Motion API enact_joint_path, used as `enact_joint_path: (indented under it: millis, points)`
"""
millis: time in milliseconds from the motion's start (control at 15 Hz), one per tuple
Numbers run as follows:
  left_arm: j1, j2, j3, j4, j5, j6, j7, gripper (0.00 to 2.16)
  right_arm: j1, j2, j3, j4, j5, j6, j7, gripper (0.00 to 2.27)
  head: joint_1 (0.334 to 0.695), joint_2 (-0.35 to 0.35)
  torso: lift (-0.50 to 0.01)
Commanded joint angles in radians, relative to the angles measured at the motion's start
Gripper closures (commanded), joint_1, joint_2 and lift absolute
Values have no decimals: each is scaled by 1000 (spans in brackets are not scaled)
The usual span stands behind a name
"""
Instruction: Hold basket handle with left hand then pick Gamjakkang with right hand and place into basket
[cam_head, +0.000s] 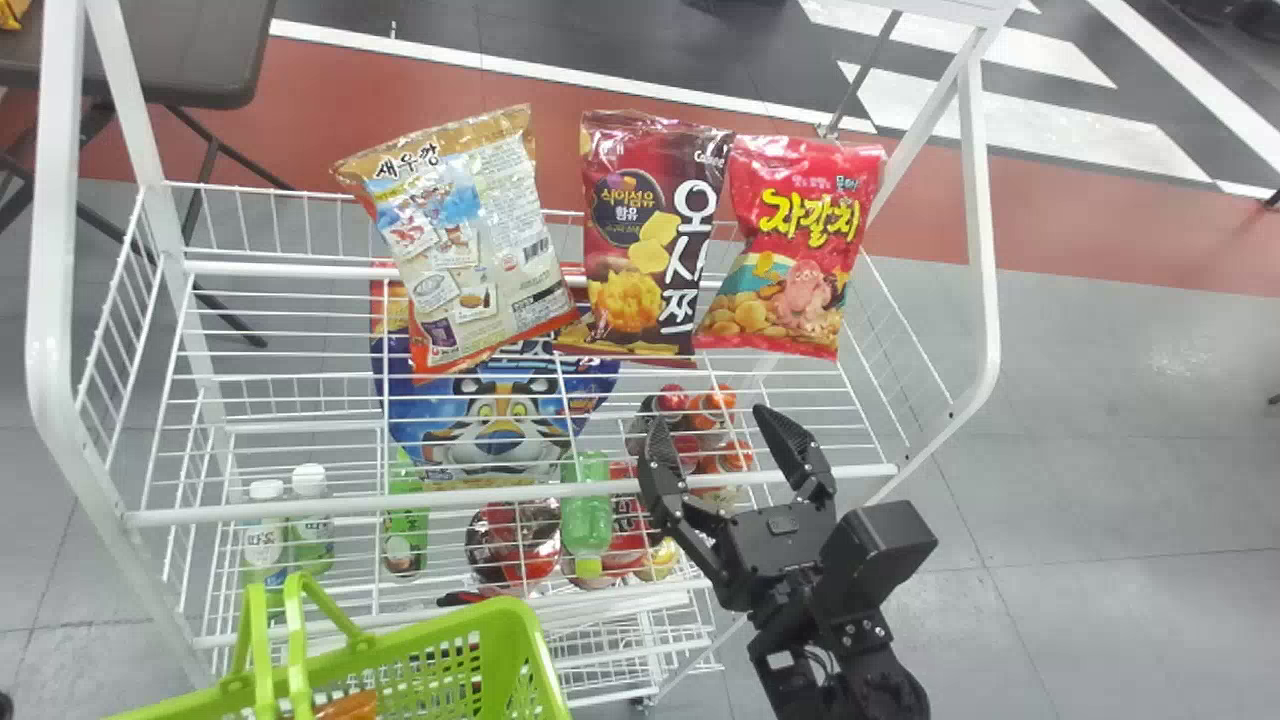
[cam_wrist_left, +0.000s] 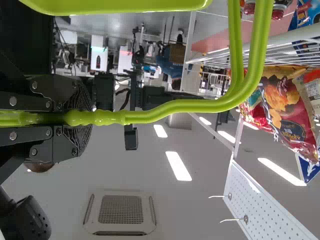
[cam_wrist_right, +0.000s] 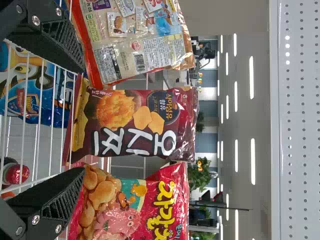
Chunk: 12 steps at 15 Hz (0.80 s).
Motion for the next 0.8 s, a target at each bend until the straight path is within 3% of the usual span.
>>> enact_joint_path:
  millis: [0,733]
  points:
    - [0,-1,0,0,0,1,1,2148,0,0,1,0,0,0,0,113,695,-350,-17]
    - [0,-1,0,0,0,0,1,2145,0,0,4,-5,0,7,2,110,695,-347,-17]
